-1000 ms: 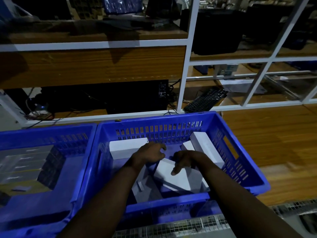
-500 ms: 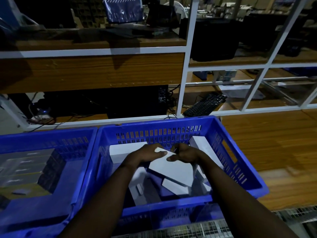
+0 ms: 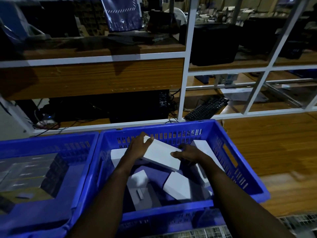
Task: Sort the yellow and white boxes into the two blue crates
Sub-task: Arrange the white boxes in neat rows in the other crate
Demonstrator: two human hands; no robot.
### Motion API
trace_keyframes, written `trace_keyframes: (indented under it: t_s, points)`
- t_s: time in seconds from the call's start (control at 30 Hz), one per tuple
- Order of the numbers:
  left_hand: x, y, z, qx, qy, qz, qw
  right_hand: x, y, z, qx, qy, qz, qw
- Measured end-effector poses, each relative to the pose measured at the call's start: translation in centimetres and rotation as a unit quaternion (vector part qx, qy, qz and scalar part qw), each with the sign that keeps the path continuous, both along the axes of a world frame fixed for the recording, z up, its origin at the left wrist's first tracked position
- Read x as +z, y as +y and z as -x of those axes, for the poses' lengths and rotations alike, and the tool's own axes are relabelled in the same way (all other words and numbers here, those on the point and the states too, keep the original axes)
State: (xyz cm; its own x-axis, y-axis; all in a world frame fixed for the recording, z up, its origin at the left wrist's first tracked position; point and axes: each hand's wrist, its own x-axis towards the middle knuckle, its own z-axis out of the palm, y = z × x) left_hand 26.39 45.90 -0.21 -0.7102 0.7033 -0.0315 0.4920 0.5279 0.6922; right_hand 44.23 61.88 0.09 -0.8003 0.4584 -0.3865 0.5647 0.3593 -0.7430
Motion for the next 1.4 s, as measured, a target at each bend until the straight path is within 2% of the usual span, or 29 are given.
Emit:
trace_keyframes:
  t_s: [0.27,0.6,0.8,0.93,1.07,1.23,1.4]
  points:
    - [-0.6,0.4,-0.5,-0.035,-0.044,-0.024,0.998,-0.4,1.5,-0.6,-0.002,-0.052,0.045,0.998]
    - [-1.5,0.2,0.2,-0.009,-0.013,0.035,0.999,-0.6,1.7,-0.1,-0.035,-0.013,-0.107,0.994]
    - [-1.9,0.2,0.2,-0.022,-0.041,0.056,0.997,-0.9,2.1,0.3,-0.096,0.022,-0.131,0.987]
    - [-2.3,0.0,-0.3,-0.031,-0.010,0.058,0.998,-1.4,2.0,0.5,-0.104,0.015,-0.147,0.984]
    - [-2.7,-0.2,-0.7,-0.032,0.004,0.029,0.999,-2.2,2.3,0.6,-0.120,0.020,-0.126,0.984]
    - [-2.7,-0.4,-1.1,-0.011,-0.047,0.008,0.999,-2.2,2.5,0.5,-0.157,0.028,-0.063,0.985]
    - [-2.2,-0.4,-1.5,-0.017,0.028,0.019,0.999,-2.3,2.6,0.5,-0.143,0.022,-0.077,0.987]
